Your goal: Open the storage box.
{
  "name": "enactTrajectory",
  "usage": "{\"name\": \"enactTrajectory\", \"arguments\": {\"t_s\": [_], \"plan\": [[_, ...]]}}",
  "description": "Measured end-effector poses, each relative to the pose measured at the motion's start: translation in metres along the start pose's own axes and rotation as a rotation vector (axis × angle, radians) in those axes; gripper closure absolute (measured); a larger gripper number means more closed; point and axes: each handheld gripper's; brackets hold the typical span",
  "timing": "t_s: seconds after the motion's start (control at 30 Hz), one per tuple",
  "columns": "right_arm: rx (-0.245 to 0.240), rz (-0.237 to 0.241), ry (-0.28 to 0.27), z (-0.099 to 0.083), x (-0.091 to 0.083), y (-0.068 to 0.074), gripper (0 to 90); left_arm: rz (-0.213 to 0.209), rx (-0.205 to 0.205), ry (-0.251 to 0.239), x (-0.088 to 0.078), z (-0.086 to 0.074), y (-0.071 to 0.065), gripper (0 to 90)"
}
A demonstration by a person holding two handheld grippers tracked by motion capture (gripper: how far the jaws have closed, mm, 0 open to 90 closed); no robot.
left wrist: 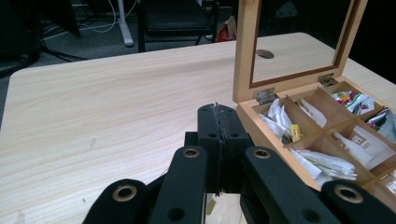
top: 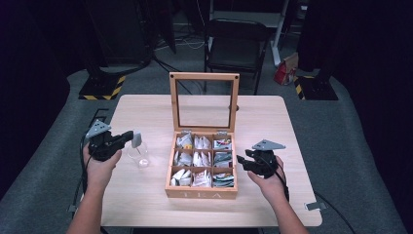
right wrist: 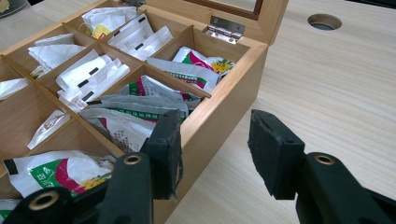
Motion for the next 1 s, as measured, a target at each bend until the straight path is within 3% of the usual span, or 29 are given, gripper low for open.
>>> {"name": "enactTrajectory", "arguments": {"t_s": [0.3,0.73,1.0], "plan": [[-0.003,0.001,0.002,-0.001,0.001,0.0,53.6,0.019,-0.012,0.011,0.006,-0.011,0.006,89.7],[-0.009,0.005,0.005,-0.001,0.002,0.0,53.6,0.032,-0.014,0.099,0.021,-0.032,0.01,89.1],[-0.01,0.008,0.01,-0.001,0.003,0.0,53.5,0.036,-0.003,0.133,0.026,-0.037,0.012,88.6]]}}
Point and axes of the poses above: each handheld gripper's, and its own axes: x roughly forward along the jaws, z roughly out of its top, y roughly to its left, and after that the axes turned 5 degrees about -x, right-handed
